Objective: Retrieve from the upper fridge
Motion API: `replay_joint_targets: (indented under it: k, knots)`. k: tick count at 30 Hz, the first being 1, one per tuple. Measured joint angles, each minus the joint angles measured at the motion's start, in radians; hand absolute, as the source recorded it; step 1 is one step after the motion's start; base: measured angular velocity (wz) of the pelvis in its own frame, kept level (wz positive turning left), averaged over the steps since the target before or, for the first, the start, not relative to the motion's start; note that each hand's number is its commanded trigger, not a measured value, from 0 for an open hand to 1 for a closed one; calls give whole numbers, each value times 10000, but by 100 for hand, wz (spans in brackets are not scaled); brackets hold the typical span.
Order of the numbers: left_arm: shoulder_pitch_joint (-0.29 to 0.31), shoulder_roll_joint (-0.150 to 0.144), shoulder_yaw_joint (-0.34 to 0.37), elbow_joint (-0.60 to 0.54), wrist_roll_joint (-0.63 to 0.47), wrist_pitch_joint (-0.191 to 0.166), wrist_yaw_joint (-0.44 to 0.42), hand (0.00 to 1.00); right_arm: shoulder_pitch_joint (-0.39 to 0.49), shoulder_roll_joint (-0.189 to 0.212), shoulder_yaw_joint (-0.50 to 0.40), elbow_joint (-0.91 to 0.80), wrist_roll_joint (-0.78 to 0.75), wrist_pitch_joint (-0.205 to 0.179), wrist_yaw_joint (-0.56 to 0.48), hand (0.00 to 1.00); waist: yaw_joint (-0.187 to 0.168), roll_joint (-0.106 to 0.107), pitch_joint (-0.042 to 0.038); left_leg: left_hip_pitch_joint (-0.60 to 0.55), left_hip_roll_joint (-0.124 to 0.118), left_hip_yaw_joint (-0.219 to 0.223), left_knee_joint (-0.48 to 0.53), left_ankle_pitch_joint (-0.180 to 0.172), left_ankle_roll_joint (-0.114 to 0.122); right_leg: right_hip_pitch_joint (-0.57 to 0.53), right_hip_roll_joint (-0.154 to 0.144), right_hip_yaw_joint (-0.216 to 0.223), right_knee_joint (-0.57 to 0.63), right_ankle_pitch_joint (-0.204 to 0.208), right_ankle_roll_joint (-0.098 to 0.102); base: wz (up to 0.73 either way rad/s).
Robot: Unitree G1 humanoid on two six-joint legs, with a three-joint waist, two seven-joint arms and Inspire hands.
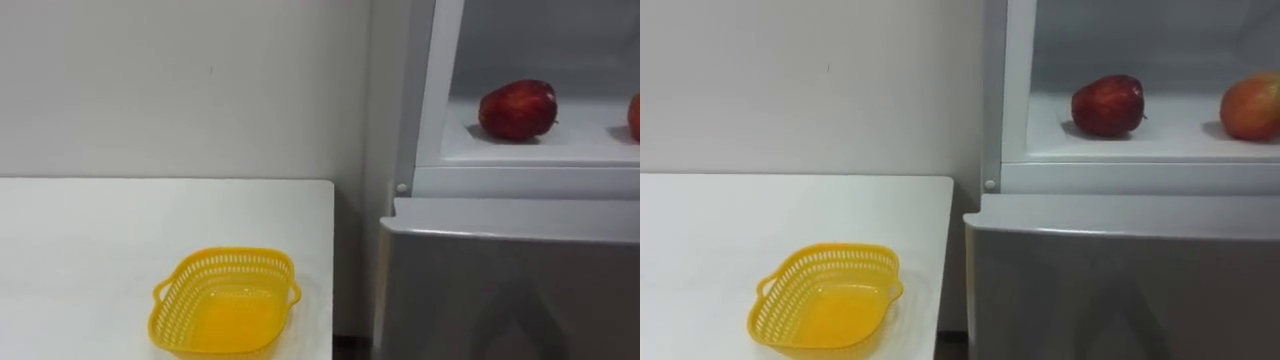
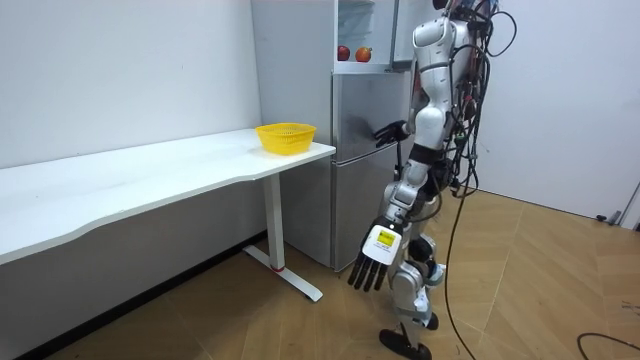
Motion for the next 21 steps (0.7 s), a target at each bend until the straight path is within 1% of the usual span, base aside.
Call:
replay_joint_targets:
  k: [2, 3, 5, 6, 8, 10, 11, 12, 14, 15, 17, 18, 19, 21]
  knots:
    - [-6, 55, -225, 256, -12, -87, -17, 0, -4, -7, 99, -828, -508, -5, -655, 0, 14, 26, -14, -42, 0, 66, 7, 1, 2, -143, 28, 114, 143, 2, -6, -14]
    - [-6, 72, -284, 331, -13, -95, -20, 0, -9, -7, 124, -1047, -671, -17, -820, 0, 16, 33, -19, -42, 1, 68, 10, 1, 3, -150, 41, 137, 147, 2, -8, -9]
    - [-11, 101, -424, 548, -22, -141, -20, 0, -85, -73, 279, -1717, -958, -327, -1512, 0, 28, 46, -27, -43, 7, 68, 11, 1, 2, -177, 75, 194, 141, 23, -41, -2]
    - [-12, 99, -430, 641, -23, -179, -20, 0, -85, -108, 334, -1809, -1080, -479, -1647, 0, 28, 48, -29, -35, 11, 68, 12, 1, 2, -172, 79, 201, 137, 26, -46, 0]
    - [63, 91, -662, 744, -22, -197, -21, 0, -87, -181, 501, -2299, -1608, -937, -2107, 0, 28, 84, -55, -21, 17, 99, 30, 2, -2, -149, 87, 179, 133, 29, -51, 0]
    - [71, 83, -813, 747, -19, -203, -23, 0, -98, -179, 636, -2540, -1868, -1196, -2439, 0, 35, 87, -62, -15, 17, 93, 37, 4, -4, -136, 86, 164, 124, 29, -52, 0]
    - [60, 76, -817, 755, -23, -240, -38, 0, -117, -179, 704, -2555, -1941, -1391, -2571, 0, 37, 64, -53, 8, 16, 92, 38, 4, -4, -115, 86, 161, 113, 29, -52, 0]
    - [51, 77, -817, 764, -22, -265, -49, 0, -134, -179, 730, -2558, -1976, -1480, -2634, 0, 36, 51, -49, 12, 15, 92, 38, 4, -4, -107, 86, 162, 91, 29, -51, 0]
    - [-39, 85, -819, 876, -24, -383, -100, 0, -191, -182, 794, -2591, -2350, -1801, -2856, 0, 51, 42, -72, 13, 16, 91, 31, 3, -3, -61, 94, 158, -28, 54, -46, 0]
    - [-65, 97, -818, 927, -24, -406, -129, 0, -190, -182, 814, -2649, -2384, -1867, -2903, 0, 53, 42, -78, 13, 16, 94, 27, 3, -3, -60, 99, 163, -30, 54, -46, 0]
    - [-122, 142, -813, 1099, -17, -473, -233, 0, -190, -183, 975, -2808, -2721, -2207, -3113, 0, 58, 29, -97, 2, 18, 94, 17, 4, -3, -45, 128, 158, -33, 68, -47, 0]
    - [-163, 144, -811, 1133, 4, -477, -253, 0, -192, -183, 1054, -2858, -2795, -2283, -3166, 0, 83, 22, -107, -6, 19, 93, 13, 4, -3, -49, 137, 162, -35, 75, -47, 0]
    - [-247, 142, -805, 1178, 66, -476, -273, 0, -216, -178, 1116, -2930, -3059, -2366, -3270, 0, 182, 18, -112, -11, 24, 105, 6, 4, -2, -70, 159, 193, -42, 80, -51, -4]
    - [-337, 141, -805, 1188, 63, -478, -337, 0, -253, -173, 1163, -2964, -3097, -2404, -3433, 0, 240, -1, -124, -6, 28, 109, 6, 5, -3, -80, 158, 201, -49, 82, -53, -2]
